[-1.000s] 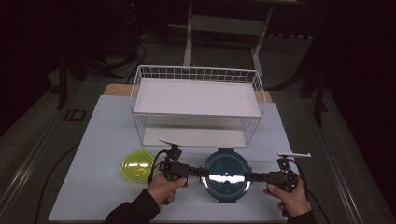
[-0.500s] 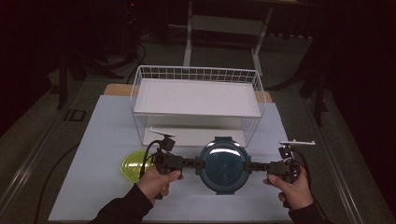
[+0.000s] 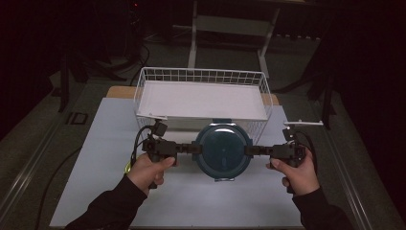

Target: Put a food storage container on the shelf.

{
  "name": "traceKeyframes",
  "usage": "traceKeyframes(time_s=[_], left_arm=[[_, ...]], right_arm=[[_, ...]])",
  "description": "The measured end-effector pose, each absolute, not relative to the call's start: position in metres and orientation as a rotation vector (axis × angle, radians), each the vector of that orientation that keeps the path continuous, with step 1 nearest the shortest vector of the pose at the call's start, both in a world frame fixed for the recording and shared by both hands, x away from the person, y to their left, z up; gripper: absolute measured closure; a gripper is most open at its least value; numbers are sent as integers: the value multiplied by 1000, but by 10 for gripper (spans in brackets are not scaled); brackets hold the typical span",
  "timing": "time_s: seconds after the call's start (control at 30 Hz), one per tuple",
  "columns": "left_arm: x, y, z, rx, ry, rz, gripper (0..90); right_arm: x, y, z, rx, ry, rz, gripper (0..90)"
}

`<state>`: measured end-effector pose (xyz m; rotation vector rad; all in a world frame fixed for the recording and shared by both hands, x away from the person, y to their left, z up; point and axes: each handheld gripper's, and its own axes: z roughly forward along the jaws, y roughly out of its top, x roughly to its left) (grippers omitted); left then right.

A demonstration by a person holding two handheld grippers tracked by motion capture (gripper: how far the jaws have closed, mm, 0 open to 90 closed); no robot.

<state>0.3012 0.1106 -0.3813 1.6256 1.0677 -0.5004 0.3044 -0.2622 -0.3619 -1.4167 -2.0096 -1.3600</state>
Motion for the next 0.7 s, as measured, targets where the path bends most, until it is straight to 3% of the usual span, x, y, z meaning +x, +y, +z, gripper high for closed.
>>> traceKeyframes(time_s=[0.7], left_arm=[[358,135,-325,1564,1061,-406,577]], right_arm=[[368,-236,-304,-1395,-2020,-1432,548]])
